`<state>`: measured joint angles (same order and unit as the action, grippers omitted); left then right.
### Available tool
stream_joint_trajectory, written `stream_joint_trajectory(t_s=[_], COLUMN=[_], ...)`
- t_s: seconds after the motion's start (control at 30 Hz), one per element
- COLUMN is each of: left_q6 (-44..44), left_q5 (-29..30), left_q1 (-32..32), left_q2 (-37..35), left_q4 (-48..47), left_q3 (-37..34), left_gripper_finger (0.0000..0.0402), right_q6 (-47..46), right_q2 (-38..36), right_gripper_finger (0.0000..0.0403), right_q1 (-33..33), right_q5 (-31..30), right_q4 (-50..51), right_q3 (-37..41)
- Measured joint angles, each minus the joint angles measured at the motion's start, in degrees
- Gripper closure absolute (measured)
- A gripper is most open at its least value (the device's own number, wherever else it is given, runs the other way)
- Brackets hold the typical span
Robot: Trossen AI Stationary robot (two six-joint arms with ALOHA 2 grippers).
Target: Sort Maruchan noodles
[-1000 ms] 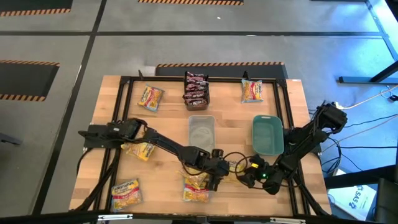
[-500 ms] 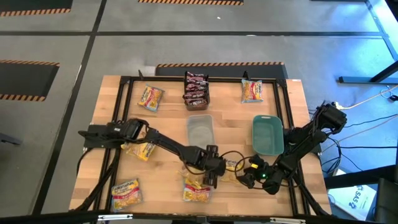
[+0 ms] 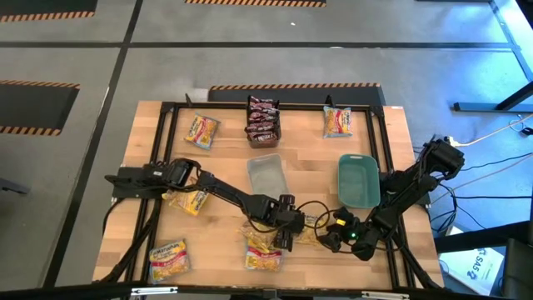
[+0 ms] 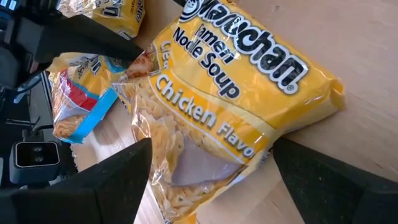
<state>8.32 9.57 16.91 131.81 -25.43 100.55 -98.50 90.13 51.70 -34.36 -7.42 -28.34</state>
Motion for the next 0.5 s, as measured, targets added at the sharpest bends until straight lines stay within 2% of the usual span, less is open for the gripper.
stream_joint_trajectory(t_s=[0.5], left_q6=[-1.6], left_q5=[1.9], left_q1=[1.3], left_q2=[-0.4], left_q4=[0.5], left_q3=[0.0], left_gripper_finger=[0.0166], right_q6=[-0.2], right_q2=[0.0], right_gripper_finger=[0.0061], right_q1=[0.0], right_q5=[-0.6], right_q4=[-0.4], right_q3=[0.0])
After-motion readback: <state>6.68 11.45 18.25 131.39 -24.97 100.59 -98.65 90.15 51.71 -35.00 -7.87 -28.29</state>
